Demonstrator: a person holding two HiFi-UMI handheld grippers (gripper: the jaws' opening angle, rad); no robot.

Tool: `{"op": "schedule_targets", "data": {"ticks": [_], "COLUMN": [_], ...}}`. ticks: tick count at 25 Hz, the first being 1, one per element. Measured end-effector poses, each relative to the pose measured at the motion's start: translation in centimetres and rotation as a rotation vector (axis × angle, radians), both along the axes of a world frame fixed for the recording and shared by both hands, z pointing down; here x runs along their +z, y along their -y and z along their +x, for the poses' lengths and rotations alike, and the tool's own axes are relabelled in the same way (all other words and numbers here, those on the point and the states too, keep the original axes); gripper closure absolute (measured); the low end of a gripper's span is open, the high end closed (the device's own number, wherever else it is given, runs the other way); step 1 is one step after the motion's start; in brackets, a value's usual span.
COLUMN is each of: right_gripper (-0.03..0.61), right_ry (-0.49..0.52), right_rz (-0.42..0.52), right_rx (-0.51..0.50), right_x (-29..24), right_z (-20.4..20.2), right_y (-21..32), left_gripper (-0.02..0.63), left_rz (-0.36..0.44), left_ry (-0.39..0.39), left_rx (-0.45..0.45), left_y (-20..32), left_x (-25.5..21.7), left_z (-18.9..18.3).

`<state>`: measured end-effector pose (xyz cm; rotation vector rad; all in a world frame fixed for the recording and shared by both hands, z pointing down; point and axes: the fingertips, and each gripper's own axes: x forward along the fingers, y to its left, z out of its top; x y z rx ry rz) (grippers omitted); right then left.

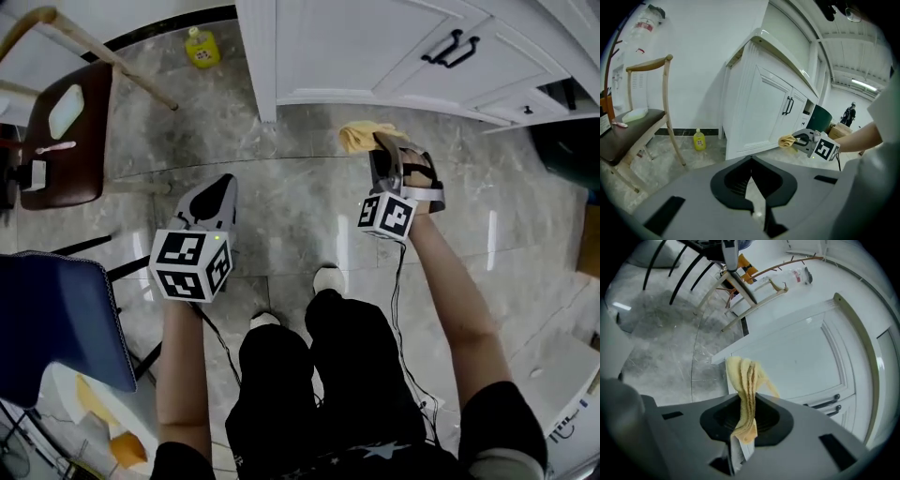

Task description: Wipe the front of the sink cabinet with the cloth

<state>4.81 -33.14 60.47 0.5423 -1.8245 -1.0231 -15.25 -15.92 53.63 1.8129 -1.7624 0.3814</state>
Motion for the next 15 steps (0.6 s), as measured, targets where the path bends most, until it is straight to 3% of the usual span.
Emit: {"op": "schedule_targets", "data": {"ticks": [7, 15], "right_gripper": [0.515, 0.517], "right_ry": [0.099, 0.259], "right_rz": [-0.114, -0.264], "right_rx": [0.081, 0.225], "right_x": [-11.2, -19.7], "right_z": [3.7, 8.4], "right_y": [-2.8, -3.4], "left_gripper": [0.597, 0.597], "left_rz": [-0.065, -0.099], "left_ry": [-0.022, -0.018], "left_rx": [-0.002, 0.002], "left_y": [-1.3, -1.4], "left_x": [-9.5, -18.6], "left_z": [4.8, 10.3]}}
